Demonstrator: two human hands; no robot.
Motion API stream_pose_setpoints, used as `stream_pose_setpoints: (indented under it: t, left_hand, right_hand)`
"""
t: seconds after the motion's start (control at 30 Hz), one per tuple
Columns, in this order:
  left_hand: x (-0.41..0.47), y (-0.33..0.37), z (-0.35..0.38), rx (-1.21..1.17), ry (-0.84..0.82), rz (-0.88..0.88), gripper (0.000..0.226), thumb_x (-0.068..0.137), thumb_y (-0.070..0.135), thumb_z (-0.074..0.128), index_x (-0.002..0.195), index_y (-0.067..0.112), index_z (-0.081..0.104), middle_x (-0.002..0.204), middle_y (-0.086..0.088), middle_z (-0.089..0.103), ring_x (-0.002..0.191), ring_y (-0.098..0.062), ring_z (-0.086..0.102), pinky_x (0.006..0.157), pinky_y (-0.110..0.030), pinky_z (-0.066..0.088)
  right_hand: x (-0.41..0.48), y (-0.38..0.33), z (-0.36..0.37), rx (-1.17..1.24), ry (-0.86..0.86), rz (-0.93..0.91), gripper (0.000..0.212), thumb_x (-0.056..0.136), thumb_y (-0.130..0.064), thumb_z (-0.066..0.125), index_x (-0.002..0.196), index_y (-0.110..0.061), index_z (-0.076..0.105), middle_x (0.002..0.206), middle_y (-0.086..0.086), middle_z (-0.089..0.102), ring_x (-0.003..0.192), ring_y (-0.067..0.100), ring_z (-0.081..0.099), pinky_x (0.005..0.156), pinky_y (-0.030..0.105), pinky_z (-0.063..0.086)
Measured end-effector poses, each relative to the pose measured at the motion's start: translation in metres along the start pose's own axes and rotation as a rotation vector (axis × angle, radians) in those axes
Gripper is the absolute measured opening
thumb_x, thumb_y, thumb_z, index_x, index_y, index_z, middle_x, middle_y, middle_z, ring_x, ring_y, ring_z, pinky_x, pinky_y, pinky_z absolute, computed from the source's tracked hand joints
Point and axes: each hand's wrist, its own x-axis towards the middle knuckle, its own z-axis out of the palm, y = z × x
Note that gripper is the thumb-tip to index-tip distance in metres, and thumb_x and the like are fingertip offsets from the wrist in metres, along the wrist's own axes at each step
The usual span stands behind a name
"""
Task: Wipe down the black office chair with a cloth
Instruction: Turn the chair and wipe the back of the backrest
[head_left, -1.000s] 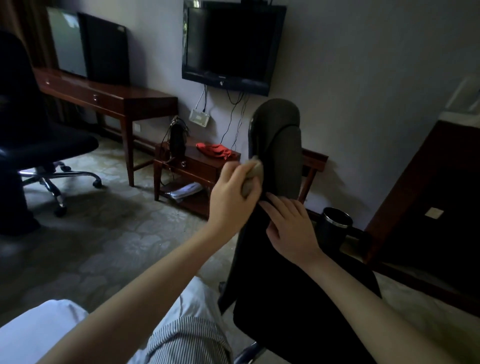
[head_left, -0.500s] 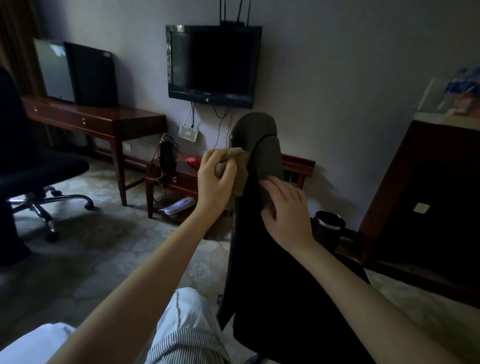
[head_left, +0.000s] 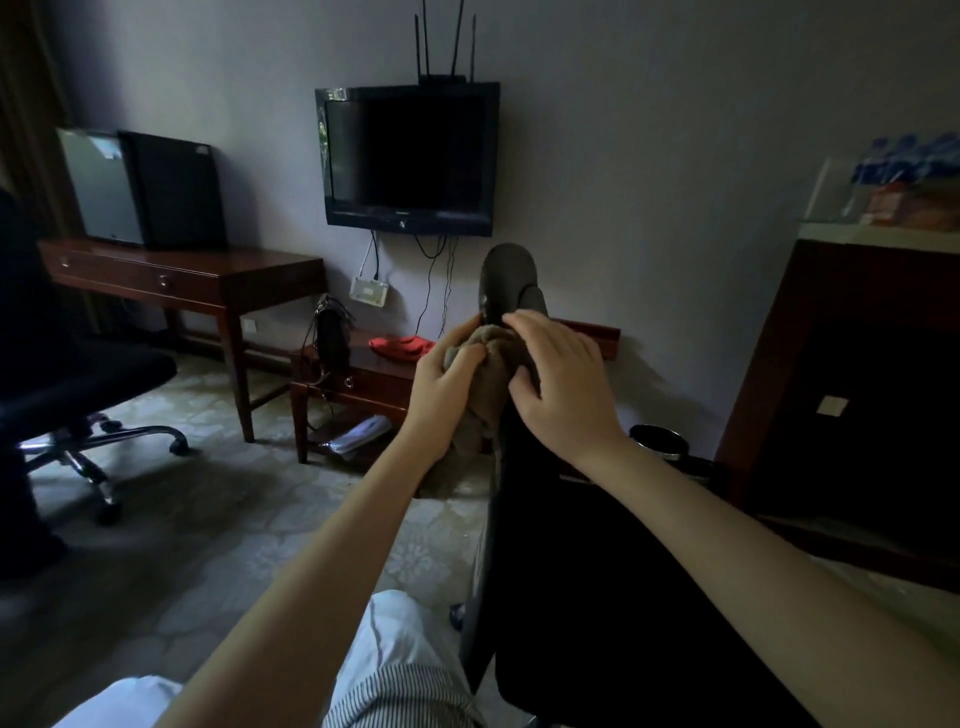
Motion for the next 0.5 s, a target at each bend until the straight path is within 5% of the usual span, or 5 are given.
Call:
stream_pose_setpoints:
  t: [0.27,0.37,0.5]
  left_hand:
    - [-0.031,0.010,0.011,-0.085,-0.174,-0.045,0.030,0.094,0.008,0.047,0.120,0.013,0.062,0.109,-0.007,0.068,0.105,-0.017,0.063,0.089,-0.023,0.050]
    - [-0.044,0.017,0.023,-0.046,-0.247,-0.044,0.028,0.094,0.011,0.049,0.119,0.010,0.062,0.105,-0.004,0.068,0.098,-0.010,0.064,0.082,-0.019,0.051]
    - [-0.059,0.027,0.040,0.008,-0.375,-0.035,0.023,0.094,0.013,0.051,0.112,0.017,0.065,0.098,0.007,0.067,0.091,-0.001,0.062,0.079,-0.014,0.048]
  right_hand:
    - [0.000,-0.019,-0.035,-0.123,0.037,0.051,0.033,0.087,-0.023,0.043,0.108,-0.009,0.066,0.117,0.007,0.060,0.109,0.026,0.055,0.092,0.031,0.033]
    - [-0.006,-0.021,-0.050,-0.156,0.103,0.089,0.038,0.090,-0.031,0.042,0.106,-0.009,0.067,0.107,0.009,0.060,0.096,0.026,0.058,0.082,0.038,0.045]
    - [-0.025,-0.007,-0.076,-0.196,0.231,0.107,0.028,0.091,-0.025,0.050,0.105,-0.012,0.070,0.098,0.008,0.061,0.082,0.023,0.060,0.064,0.031,0.045]
